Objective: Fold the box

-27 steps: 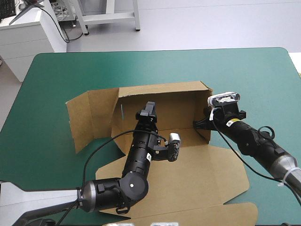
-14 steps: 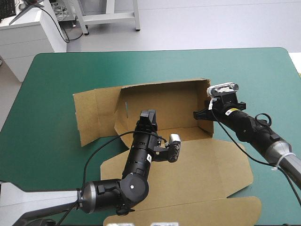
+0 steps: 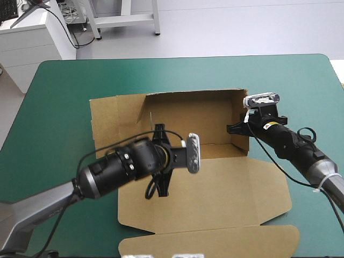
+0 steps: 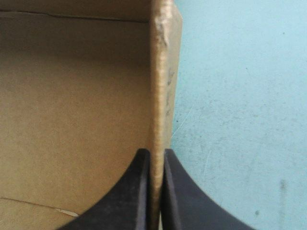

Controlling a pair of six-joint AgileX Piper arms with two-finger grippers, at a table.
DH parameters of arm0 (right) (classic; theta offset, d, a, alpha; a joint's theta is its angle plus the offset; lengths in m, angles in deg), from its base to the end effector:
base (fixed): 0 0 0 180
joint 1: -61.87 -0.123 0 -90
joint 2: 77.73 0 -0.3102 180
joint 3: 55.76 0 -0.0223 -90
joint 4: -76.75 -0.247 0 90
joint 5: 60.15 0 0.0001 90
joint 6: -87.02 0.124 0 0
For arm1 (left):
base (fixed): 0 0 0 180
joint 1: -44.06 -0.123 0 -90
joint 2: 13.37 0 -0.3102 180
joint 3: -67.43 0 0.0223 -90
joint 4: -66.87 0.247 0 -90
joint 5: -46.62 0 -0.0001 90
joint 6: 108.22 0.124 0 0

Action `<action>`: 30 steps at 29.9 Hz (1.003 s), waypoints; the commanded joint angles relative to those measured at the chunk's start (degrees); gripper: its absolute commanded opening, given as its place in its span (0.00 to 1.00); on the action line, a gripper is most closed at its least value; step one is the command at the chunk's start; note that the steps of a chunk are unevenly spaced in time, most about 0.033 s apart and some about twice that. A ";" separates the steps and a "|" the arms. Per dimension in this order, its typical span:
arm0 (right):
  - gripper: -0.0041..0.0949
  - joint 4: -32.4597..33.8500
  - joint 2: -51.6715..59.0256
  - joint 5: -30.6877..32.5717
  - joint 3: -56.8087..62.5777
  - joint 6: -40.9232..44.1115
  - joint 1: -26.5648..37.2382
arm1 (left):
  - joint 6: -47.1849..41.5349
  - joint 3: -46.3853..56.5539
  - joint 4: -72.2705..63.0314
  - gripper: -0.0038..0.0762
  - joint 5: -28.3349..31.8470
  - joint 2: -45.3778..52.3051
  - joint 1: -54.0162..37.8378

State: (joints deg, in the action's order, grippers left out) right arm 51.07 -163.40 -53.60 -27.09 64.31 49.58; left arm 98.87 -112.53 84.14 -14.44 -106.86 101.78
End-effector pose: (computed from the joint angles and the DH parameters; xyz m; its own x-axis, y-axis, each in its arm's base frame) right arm 0.3092 0.0737 0.2884 -0.5041 -0.0595 -0.8616 -0.2298 0.9709 0.0674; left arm 0.1983 -0.2535 0.3325 0.0514 0.9724 -0.2277 0.8915 0.0581 0.4493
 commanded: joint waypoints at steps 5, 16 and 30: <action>0.03 -0.02 1.72 -1.49 -1.80 -0.77 0.60 | 1.09 -16.07 -20.91 0.04 -5.35 2.14 -23.64; 0.03 -0.02 1.63 2.44 -1.80 -0.68 0.60 | 0.97 -15.65 -59.38 0.04 -7.11 2.23 -67.16; 0.04 11.06 -7.32 29.80 -22.76 14.37 2.69 | 8.52 1.53 -78.28 0.04 -6.98 2.23 -89.24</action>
State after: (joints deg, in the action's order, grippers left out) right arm 57.83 -169.93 -29.46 -42.44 73.76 51.95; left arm 106.26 -110.78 11.27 -21.99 -106.86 12.66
